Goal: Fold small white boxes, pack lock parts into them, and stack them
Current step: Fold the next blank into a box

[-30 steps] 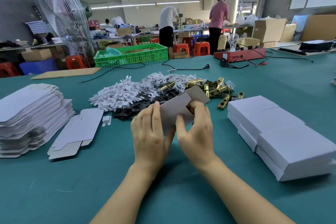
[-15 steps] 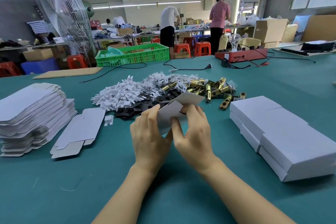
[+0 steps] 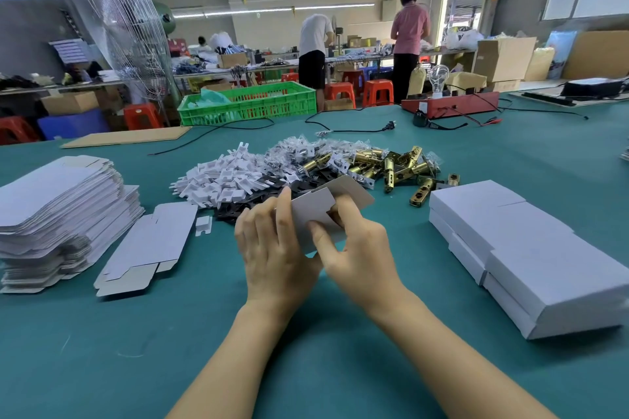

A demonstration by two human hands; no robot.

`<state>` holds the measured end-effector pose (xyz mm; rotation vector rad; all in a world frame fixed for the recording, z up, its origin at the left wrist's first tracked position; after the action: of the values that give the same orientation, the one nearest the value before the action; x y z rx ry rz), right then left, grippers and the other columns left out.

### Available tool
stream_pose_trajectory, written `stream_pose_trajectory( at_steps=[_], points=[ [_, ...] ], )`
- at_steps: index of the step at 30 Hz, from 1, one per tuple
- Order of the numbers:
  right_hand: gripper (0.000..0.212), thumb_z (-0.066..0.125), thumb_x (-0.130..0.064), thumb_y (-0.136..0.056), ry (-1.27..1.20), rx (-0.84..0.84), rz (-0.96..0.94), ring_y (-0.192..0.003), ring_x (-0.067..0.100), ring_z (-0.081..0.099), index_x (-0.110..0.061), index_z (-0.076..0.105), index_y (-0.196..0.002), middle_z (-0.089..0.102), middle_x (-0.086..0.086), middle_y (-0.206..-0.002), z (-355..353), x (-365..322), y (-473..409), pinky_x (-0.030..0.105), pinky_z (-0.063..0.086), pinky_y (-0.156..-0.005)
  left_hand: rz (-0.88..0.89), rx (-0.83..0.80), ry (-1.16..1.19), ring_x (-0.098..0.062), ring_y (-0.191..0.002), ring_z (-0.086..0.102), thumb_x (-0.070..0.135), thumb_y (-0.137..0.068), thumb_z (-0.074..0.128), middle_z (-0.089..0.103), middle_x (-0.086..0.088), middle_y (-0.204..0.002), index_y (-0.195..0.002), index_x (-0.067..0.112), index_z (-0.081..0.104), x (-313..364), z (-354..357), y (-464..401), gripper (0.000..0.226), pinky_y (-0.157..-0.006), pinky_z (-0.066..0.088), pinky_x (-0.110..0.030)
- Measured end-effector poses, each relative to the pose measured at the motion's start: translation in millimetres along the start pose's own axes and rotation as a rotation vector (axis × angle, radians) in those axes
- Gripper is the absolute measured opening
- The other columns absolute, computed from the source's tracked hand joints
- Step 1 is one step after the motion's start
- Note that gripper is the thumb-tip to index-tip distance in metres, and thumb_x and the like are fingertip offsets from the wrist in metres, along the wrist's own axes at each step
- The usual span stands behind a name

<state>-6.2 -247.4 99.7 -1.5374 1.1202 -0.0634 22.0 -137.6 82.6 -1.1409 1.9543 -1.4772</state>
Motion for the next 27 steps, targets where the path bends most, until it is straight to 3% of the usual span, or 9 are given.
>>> stream_pose_trajectory(
  at_steps=[2, 4, 6, 10, 13, 15, 20, 23, 27],
  points=[
    [0.019, 0.068, -0.013, -0.083, -0.042, -0.003, 0.027, -0.069, 0.019, 0.055, -0.006, 0.058, -0.098, 0.060, -0.009, -0.077, -0.2, 4.4, -0.2, 0.035, 0.047, -0.063, 0.017, 0.013, -0.021, -0.032, -0.104, 0.044, 0.034, -0.088, 0.040, 0.047, -0.014, -0.117, -0.133, 0.004, 0.037, 0.1, 1.1, 0.4, 0.054, -0.095, 0.036, -0.050],
    [0.020, 0.069, -0.016, -0.083, -0.027, -0.021, 0.063, -0.069, 0.024, 0.055, -0.010, 0.053, -0.092, 0.061, -0.007, -0.077, 1.9, 9.5, 0.8, 0.038, 0.046, -0.062, 0.022, 0.013, -0.043, -0.032, -0.102, 0.046, 0.031, -0.082, 0.048, 0.055, -0.017, -0.114, -0.132, 0.003, 0.039, -0.2, 3.0, 1.4, 0.058, -0.092, 0.037, -0.048],
    [0.024, 0.070, -0.019, -0.083, 0.026, -0.037, 0.078, -0.065, 0.031, 0.051, -0.012, 0.048, -0.086, 0.059, 0.001, -0.072, 4.3, 12.3, 2.6, 0.041, 0.044, -0.056, 0.037, 0.012, -0.054, -0.032, -0.101, 0.048, 0.029, -0.079, 0.050, 0.060, -0.019, -0.111, -0.131, 0.003, 0.042, 0.5, 3.8, 2.9, 0.058, -0.089, 0.038, -0.045],
    [0.033, 0.070, -0.020, -0.084, 0.048, -0.048, 0.070, -0.054, 0.024, 0.033, -0.016, 0.038, -0.076, 0.041, -0.003, -0.058, 7.6, 11.0, 3.8, 0.037, 0.033, -0.050, 0.057, -0.017, -0.047, -0.036, -0.087, 0.061, 0.029, -0.084, 0.048, 0.065, -0.021, -0.101, -0.127, 0.002, 0.044, 0.7, 4.6, 0.9, 0.050, -0.076, 0.045, -0.042],
    [0.031, 0.067, -0.018, -0.085, -0.075, -0.058, 0.109, -0.058, 0.021, 0.036, -0.015, 0.039, -0.074, 0.044, 0.002, -0.060, 11.1, 16.1, 6.1, 0.040, 0.038, -0.052, 0.074, -0.042, -0.013, -0.036, -0.071, 0.064, 0.025, -0.088, 0.042, 0.066, -0.020, -0.092, -0.122, 0.002, 0.046, 3.4, 4.2, -0.5, 0.042, -0.062, 0.048, -0.038],
    [0.029, 0.066, -0.015, -0.086, -0.122, -0.051, 0.115, -0.060, 0.018, 0.036, -0.015, 0.039, -0.074, 0.046, 0.002, -0.063, 12.4, 17.9, 7.7, 0.035, 0.037, -0.054, 0.069, -0.064, -0.023, -0.035, -0.067, 0.062, 0.022, -0.082, 0.048, 0.066, -0.019, -0.089, -0.120, 0.003, 0.047, 3.9, 6.0, -0.1, 0.043, -0.058, 0.046, -0.036],
    [0.021, 0.064, -0.005, -0.083, -0.053, 0.020, -0.011, -0.068, 0.013, 0.033, -0.011, 0.045, -0.075, 0.041, -0.007, -0.074, 5.4, 11.2, 6.9, 0.015, 0.028, -0.063, 0.048, -0.116, 0.068, -0.037, -0.069, 0.062, 0.027, -0.084, 0.051, 0.065, -0.021, -0.090, -0.121, 0.005, 0.044, 5.6, 7.5, -2.1, 0.043, -0.061, 0.048, -0.039],
    [0.015, 0.065, 0.000, -0.082, 0.005, 0.029, -0.090, -0.072, 0.014, 0.037, -0.004, 0.051, -0.077, 0.045, -0.004, -0.078, 2.9, 8.4, 6.2, 0.015, 0.029, -0.068, 0.032, -0.148, 0.169, -0.038, -0.072, 0.062, 0.029, -0.086, 0.051, 0.065, -0.023, -0.092, -0.122, 0.007, 0.041, 6.3, 6.3, -3.7, 0.043, -0.068, 0.043, -0.037],
    [0.012, 0.066, 0.002, -0.082, 0.054, 0.006, -0.179, -0.072, 0.026, 0.047, 0.001, 0.055, -0.078, 0.056, 0.010, -0.078, 4.8, 2.4, 6.6, 0.026, 0.039, -0.068, 0.015, -0.164, 0.261, -0.039, -0.076, 0.064, 0.024, -0.087, 0.048, 0.065, -0.024, -0.095, -0.121, 0.008, 0.040, 8.8, 5.9, -4.4, 0.038, -0.068, 0.041, -0.035]
  ],
)
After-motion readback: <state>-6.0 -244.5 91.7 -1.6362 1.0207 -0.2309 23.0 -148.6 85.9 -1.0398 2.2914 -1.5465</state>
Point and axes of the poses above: each hand's wrist, its own y-axis away from the middle knuckle, its own z-axis out of the palm, x = y × z, the point moved 10 cm from there along -y, towards the middle knuckle
